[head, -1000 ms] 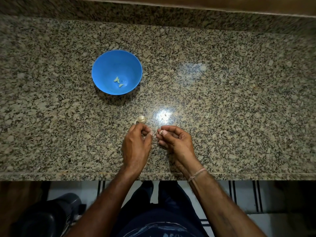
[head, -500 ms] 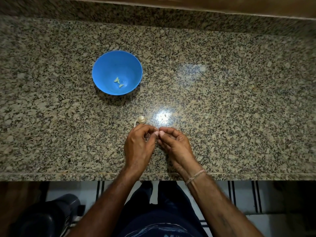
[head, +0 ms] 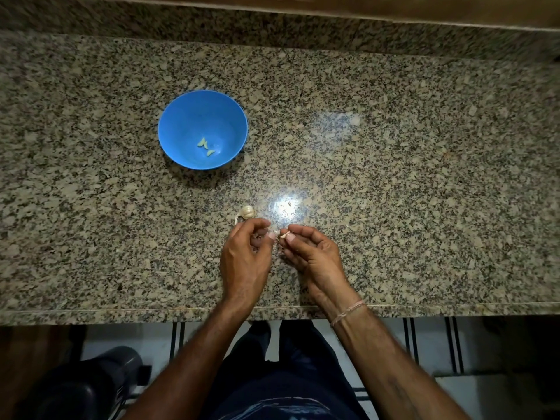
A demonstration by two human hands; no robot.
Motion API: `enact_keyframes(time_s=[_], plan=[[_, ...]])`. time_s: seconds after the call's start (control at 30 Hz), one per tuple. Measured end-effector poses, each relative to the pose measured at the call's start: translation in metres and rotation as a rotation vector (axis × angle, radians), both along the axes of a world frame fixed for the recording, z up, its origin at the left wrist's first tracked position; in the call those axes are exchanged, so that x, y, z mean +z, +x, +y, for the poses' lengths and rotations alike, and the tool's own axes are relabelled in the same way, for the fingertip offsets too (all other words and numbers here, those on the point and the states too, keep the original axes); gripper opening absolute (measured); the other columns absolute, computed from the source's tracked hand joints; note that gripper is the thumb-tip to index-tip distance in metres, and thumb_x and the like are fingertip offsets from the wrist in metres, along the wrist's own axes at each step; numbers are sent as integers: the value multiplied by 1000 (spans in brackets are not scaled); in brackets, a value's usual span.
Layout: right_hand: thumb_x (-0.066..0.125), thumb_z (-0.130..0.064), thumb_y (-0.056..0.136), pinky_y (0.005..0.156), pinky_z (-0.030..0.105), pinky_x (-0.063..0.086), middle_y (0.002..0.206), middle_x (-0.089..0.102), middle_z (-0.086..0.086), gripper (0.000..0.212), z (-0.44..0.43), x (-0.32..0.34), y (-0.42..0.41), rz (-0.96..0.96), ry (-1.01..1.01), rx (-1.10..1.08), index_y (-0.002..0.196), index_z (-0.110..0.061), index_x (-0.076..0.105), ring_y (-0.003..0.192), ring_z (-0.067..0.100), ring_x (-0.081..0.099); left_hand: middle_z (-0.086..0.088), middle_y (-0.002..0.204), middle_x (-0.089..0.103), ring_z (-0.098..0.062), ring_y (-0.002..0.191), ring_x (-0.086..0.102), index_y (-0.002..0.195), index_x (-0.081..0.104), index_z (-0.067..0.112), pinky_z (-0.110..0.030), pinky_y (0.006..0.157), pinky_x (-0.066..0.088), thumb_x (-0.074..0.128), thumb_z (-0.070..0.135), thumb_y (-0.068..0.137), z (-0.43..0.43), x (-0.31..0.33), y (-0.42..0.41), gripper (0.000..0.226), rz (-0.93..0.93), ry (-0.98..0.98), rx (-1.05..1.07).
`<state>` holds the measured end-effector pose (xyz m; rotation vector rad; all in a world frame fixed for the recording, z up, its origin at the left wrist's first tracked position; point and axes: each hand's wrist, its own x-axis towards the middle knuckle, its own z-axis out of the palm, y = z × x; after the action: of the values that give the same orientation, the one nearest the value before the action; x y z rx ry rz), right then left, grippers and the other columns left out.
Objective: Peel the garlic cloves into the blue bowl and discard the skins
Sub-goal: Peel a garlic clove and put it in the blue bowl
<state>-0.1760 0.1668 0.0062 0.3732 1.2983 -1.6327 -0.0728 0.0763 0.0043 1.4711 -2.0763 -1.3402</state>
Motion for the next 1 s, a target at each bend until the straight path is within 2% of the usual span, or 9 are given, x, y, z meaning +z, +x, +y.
enact_keyframes(time_s=[0.07,0.17,0.27,0.4,0.57,0.67,0.8,0.87,1.0], plan=[[69,8,90,71,21,62,107,77,18,21,0,1,0,14,3,4,109,0,71,85,20,74,17,98,70,1,88,63,104,72,32,-29,73,57,73,30,94,1,0,1,10,36,31,-28],[70,8,89,69,20,62,104,77,19,21,0,3,1,34,6,11,109,1,71,82,19,75,16,94,72,-2,88,65,99,74,31,-32,75,59,74,30,95,2,0,2,5,33,40,-15],[70,8,90,78,25,63,107,77,19,22,1,2,3,87,14,29,111,3,70,96,26,77,13,89,71,-3,86,64,99,74,26,-33,73,58,72,30,97,1,-1,0,5,34,13,-15],[72,7,90,96,39,61,110,76,19,21,-1,0,5,159,14,55,111,4,71,108,32,74,12,90,70,-2,84,64,100,73,24,-28,69,57,70,29,97,1,0,0,6,22,-10,-30],[73,6,89,101,48,57,112,75,20,19,0,-6,5,172,12,87,108,3,72,110,35,73,12,95,65,-4,80,57,101,68,22,-13,65,38,66,29,100,3,-4,2,7,-76,-213,-185],[72,5,91,98,44,60,110,75,20,17,2,-6,1,212,6,137,107,2,73,103,31,74,9,97,65,-8,80,58,104,70,19,-17,65,40,66,25,100,0,-6,6,8,-86,-332,-300],[71,4,92,90,35,62,108,77,15,16,4,-4,-3,286,13,175,107,-1,75,101,26,75,12,97,69,-3,85,64,105,74,21,-22,71,53,68,28,100,-3,-1,4,11,-18,-172,-243],[71,4,92,95,37,60,111,77,12,20,4,-2,-2,352,9,217,111,0,75,107,25,75,12,95,71,0,86,65,105,75,21,-21,73,55,69,31,99,-6,-1,2,13,-12,-41,-174],[74,-2,92,101,42,58,116,77,6,21,6,-3,0,474,33,269,113,-5,77,113,20,72,9,94,74,-5,89,70,104,76,23,-28,80,61,72,31,97,-12,-8,2,12,20,152,-103]])
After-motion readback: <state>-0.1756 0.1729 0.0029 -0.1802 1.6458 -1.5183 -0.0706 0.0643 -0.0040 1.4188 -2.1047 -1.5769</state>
